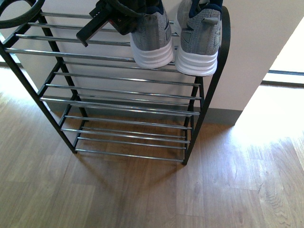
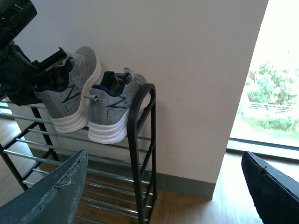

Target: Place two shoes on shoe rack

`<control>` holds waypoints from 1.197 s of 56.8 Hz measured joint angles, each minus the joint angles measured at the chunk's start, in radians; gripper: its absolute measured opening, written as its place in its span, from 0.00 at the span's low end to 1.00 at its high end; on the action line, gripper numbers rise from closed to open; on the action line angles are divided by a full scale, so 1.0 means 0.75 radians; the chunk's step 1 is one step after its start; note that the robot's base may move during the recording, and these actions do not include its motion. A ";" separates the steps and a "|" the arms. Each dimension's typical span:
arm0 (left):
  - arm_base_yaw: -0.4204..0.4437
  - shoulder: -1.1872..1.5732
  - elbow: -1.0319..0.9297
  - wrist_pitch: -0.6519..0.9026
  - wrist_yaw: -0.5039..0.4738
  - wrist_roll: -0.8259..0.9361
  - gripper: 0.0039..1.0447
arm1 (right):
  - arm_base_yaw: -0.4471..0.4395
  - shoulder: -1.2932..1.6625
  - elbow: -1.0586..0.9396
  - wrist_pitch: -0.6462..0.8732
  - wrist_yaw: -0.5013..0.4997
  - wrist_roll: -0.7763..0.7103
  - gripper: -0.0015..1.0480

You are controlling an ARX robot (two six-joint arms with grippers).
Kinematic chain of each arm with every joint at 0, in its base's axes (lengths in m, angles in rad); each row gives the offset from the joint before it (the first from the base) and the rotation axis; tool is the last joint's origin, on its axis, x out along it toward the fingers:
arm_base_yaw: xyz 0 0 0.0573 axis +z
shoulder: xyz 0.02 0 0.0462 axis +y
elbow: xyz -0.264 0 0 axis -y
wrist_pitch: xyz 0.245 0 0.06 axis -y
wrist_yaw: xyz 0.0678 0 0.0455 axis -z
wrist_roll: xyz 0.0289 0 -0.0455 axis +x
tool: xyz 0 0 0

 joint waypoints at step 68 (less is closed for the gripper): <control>-0.035 0.068 0.115 -0.125 -0.012 0.031 0.60 | 0.000 0.000 0.000 0.000 0.000 0.000 0.91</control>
